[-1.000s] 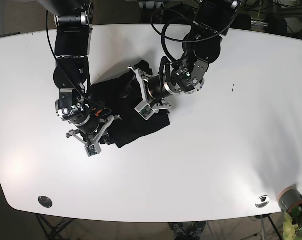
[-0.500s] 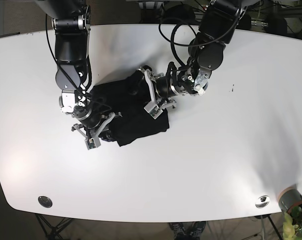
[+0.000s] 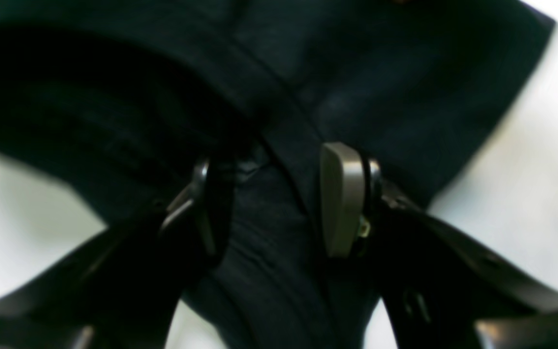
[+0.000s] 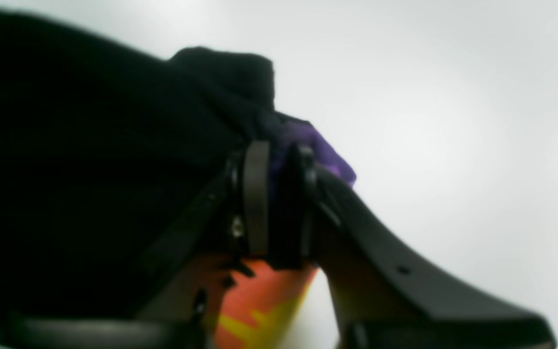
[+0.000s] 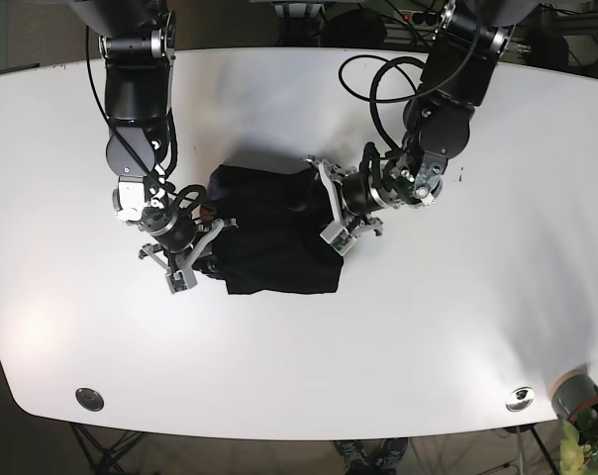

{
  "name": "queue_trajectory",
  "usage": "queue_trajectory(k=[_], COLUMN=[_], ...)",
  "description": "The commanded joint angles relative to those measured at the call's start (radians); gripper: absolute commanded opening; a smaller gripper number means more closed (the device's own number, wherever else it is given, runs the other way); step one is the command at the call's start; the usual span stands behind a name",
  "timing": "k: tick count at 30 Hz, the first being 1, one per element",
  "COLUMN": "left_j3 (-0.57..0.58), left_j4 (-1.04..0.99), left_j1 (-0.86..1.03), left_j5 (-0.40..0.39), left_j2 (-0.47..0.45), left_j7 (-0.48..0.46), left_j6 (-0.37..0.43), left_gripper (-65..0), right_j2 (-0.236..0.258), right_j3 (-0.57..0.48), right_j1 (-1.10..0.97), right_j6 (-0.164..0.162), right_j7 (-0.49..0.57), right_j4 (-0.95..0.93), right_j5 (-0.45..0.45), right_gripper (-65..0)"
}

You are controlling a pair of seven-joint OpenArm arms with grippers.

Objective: Fold the T-shirt properly
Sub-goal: 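Press and square the folded black shirt with both grippers, then grasp the folded black shirt with the left gripper and carry it off the table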

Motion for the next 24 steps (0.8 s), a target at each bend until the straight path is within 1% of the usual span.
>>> queue_trajectory(k=[1,5,8,14,17,20,22,24], left_j3=[-0.005,0.015,0.048,0.052,0.054,0.054,0.055,0.055], left_j4=[-0.042,-0.133,-0.136,-0.137,-0.137,-0.137,-0.137,-0.137], left_j1=[-0.043,-0.121,-0.166,-0.232,-0.25,-0.266,-0.27,-0.272], left_j5=[0.047,0.047,0.047,0.047,0.047,0.047,0.047,0.047], left_j2=[-0.018,-0.013,-0.017,-0.02,-0.02,-0.02,-0.02,-0.02], left_j7=[0.05,0.05,0.05,0.05,0.05,0.047,0.027,0.003], left_j6=[0.036,0.036,0.036,0.036,0.036,0.036,0.036,0.036], left_gripper=[-38.1,-38.2,-38.2,-38.2,-38.2,-38.2,-38.2,-38.1], right_j2=[0.016,0.02,0.02,0.013,-0.018,-0.035,-0.046,-0.067], right_j3=[0.004,0.004,0.004,-0.004,-0.006,-0.007,-0.016,-0.047], right_j1=[-0.015,-0.068,-0.114,-0.219,-0.259,-0.292,-0.31,-0.331], right_j6=[0.012,0.015,0.015,0.015,0.015,0.015,0.015,0.015], right_j7=[-0.014,-0.016,-0.016,-0.017,-0.019,-0.051,-0.077,-0.086], right_j4=[0.045,0.091,0.136,0.249,0.294,0.332,0.357,0.38], right_j5=[-0.007,-0.007,-0.005,-0.005,-0.008,-0.013,-0.007,-0.011], right_gripper=[-57.7,-57.7,-57.7,-57.7,-57.7,-57.7,-57.7,-57.7])
